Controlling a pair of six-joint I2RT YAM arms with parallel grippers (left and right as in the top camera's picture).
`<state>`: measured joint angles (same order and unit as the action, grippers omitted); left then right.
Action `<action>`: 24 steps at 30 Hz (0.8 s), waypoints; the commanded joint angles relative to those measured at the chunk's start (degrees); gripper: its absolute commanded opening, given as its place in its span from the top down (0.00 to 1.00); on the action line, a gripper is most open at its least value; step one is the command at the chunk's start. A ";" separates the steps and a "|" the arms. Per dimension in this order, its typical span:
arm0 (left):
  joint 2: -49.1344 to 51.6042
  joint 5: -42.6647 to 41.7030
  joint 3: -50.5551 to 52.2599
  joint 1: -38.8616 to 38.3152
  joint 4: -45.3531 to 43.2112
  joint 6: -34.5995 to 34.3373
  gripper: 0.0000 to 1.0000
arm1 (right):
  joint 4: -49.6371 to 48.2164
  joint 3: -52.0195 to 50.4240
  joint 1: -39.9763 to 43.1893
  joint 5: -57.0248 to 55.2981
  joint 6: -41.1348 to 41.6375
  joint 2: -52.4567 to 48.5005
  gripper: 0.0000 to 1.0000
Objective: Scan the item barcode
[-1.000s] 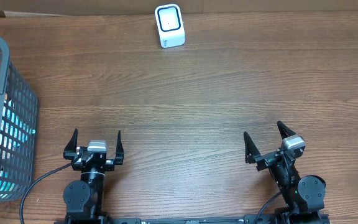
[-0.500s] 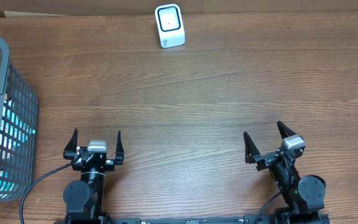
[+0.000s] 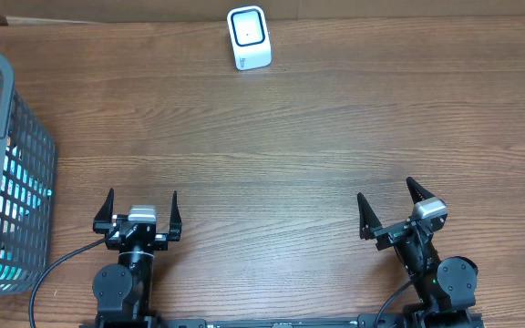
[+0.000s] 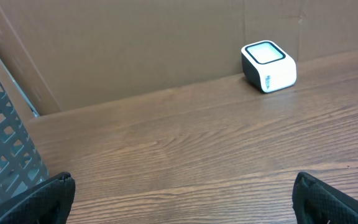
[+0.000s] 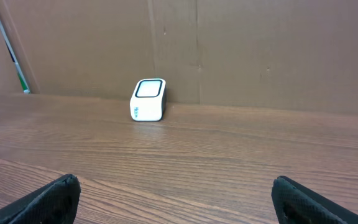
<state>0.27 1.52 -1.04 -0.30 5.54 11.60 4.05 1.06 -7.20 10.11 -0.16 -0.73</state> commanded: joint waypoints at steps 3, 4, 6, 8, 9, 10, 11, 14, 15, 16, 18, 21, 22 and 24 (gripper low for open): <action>-0.02 -0.50 0.13 0.00 0.09 0.42 0.01 | -0.28 -0.59 0.20 -0.02 0.20 0.57 0.00; -0.02 -0.50 0.13 0.00 0.09 0.39 0.00 | -0.31 -0.59 0.20 -0.02 0.17 0.57 0.00; -0.02 -0.55 0.13 0.00 0.09 0.39 0.00 | -0.28 -0.59 0.20 -0.02 0.17 0.57 0.00; -0.02 -0.61 0.13 0.00 0.09 0.39 0.00 | -0.28 -0.59 0.20 0.00 0.17 0.57 0.00; -0.02 -0.98 0.13 0.00 0.09 0.39 0.00 | -0.28 -0.59 0.20 0.00 0.17 0.57 0.00; -0.02 -1.92 0.13 0.00 0.09 0.20 0.00 | -0.28 -0.59 0.20 -0.02 0.20 0.57 0.00; -0.02 -3.56 0.13 -0.02 0.04 -0.81 0.00 | -0.28 -0.59 0.20 0.00 0.17 0.57 0.00; 0.00 -4.55 0.13 -0.07 0.02 -6.54 0.01 | -0.28 -0.59 0.20 -0.02 0.20 0.57 0.00; 0.07 -4.28 0.13 -0.07 0.02 -8.94 0.00 | -0.28 -0.59 0.20 0.00 0.17 0.57 0.00; 0.09 -4.31 0.13 -0.07 0.02 -10.73 0.01 | -0.28 -0.59 0.20 0.00 0.17 0.57 0.00; 0.09 -4.39 0.13 -0.07 0.00 -13.00 0.00 | -0.28 -0.59 0.20 0.00 0.17 0.57 0.00; 0.11 -4.52 0.13 -0.07 0.00 -15.54 0.00 | -0.28 -0.59 0.20 0.00 0.17 0.57 0.00; 0.11 -4.55 0.13 -0.07 0.00 -16.90 0.00 | -0.28 -0.59 0.20 -0.02 0.17 0.57 0.00; 0.11 -5.16 0.13 -0.07 0.00 -18.78 0.00 | -0.28 -0.59 0.20 0.00 0.17 0.57 0.00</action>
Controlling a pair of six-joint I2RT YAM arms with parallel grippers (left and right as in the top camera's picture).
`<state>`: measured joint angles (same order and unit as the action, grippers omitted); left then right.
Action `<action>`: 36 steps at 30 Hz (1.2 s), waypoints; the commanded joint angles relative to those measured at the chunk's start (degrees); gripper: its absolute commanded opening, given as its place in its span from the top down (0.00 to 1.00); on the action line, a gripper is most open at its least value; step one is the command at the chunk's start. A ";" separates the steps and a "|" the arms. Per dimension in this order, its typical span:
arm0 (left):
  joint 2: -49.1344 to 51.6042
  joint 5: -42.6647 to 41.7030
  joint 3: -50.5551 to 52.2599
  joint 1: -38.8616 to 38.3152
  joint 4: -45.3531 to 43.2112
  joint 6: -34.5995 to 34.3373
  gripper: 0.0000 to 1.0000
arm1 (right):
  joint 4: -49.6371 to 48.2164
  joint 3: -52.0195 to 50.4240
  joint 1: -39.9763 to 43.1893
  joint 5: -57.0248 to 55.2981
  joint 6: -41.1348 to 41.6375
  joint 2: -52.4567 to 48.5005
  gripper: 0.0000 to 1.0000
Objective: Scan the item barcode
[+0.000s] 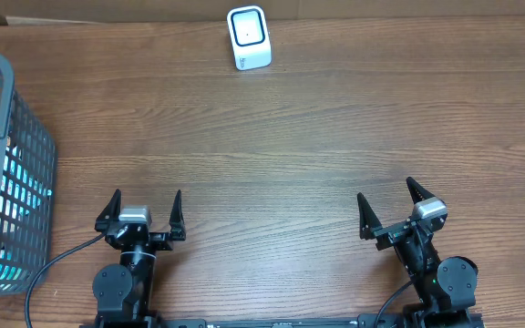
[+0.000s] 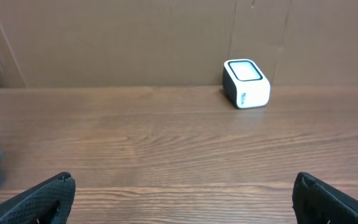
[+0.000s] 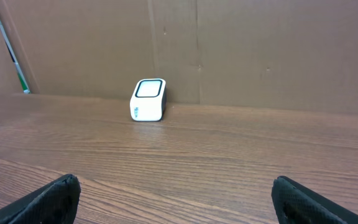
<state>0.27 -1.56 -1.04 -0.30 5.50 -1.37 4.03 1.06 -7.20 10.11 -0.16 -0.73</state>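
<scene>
A white barcode scanner (image 1: 249,37) with a dark top window stands at the table's far edge; it also shows in the left wrist view (image 2: 246,92) and the right wrist view (image 3: 148,99). Packaged items lie inside the grey basket (image 1: 27,196) at the left edge. My left gripper (image 1: 142,211) is open near the front edge, holding nothing, well right of the basket. My right gripper (image 1: 392,208) is open at the front right, also holding nothing. Both sets of jaws stand wide apart over bare wood.
The wooden table (image 1: 299,146) runs between the grippers and the scanner. A brown cardboard wall (image 3: 260,50) stands behind the table's far edge. The basket wall rises tall at the left.
My left gripper has turned slightly to the right; its camera now faces the scanner squarely and the basket has left its view. The right arm has not moved.
</scene>
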 commanded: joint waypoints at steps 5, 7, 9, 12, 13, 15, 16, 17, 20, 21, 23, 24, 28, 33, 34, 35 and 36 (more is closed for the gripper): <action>0.11 -7.61 -1.84 -0.07 2.56 -9.68 0.00 | -0.26 -0.59 0.20 -0.02 0.20 0.57 0.00; 0.11 -7.65 -3.72 -0.07 5.29 -10.73 0.00 | -0.26 -0.59 0.20 -0.02 0.20 0.57 0.00; 0.55 -8.28 -6.54 -0.07 8.55 -10.69 0.00 | -0.26 -0.59 0.20 0.00 0.17 0.57 0.00; 2.64 -8.39 -11.72 -0.07 13.07 -10.67 0.00 | -0.26 -0.59 0.20 0.00 0.20 0.57 0.00; 3.80 -8.39 -13.79 -0.07 14.34 -10.67 0.00 | -0.26 -0.59 0.20 -0.02 0.17 0.57 0.00; 6.69 -8.39 -18.01 -0.07 16.35 -10.67 0.00 | -0.26 -0.59 0.20 -0.02 0.17 0.57 0.00; 8.85 -8.37 -20.70 -0.07 17.22 -10.67 0.00 | -0.26 -0.59 0.20 -0.02 0.17 0.57 0.00; 10.49 -8.46 -22.60 -0.07 17.66 -10.67 0.00 | -0.26 -0.59 0.20 -0.02 0.17 0.57 0.00; 17.92 -9.07 -30.77 -0.07 19.80 -10.71 0.00 | -0.26 -0.59 0.20 0.00 0.20 0.57 0.00; 20.26 -9.25 -33.31 -0.07 20.61 -10.69 0.00 | -0.26 -0.59 0.20 0.00 0.20 0.57 0.00; 26.45 -10.23 -40.06 -0.07 23.02 -10.69 0.00 | -0.26 -0.59 0.20 0.00 0.20 0.57 0.00; 29.77 -10.69 -43.78 -0.07 24.63 -10.67 0.00 | -0.26 -0.59 0.20 0.00 0.20 0.57 0.00; 43.28 -12.11 -60.33 -0.04 34.34 -10.67 0.00 | -0.26 -0.59 0.20 -0.02 0.17 0.57 0.00; 62.05 -16.17 -86.60 -0.07 53.37 -10.16 0.00 | -0.26 -0.59 0.20 0.00 0.17 0.57 0.00; 64.98 -17.14 -91.08 -0.07 56.46 -10.19 0.00 | -0.26 -0.59 0.20 0.00 0.17 0.57 0.00; 68.72 -18.73 -96.83 -0.07 60.17 -9.75 0.00 | -0.26 -0.59 0.20 -0.02 0.17 0.57 0.00; 71.89 -20.11 -101.59 -0.07 63.04 -8.26 0.00 | -0.26 -0.59 0.20 -0.02 0.17 0.57 0.00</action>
<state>65.04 -16.16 -90.83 -0.30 63.96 -11.64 4.08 1.06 -7.20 10.13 -0.14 -0.73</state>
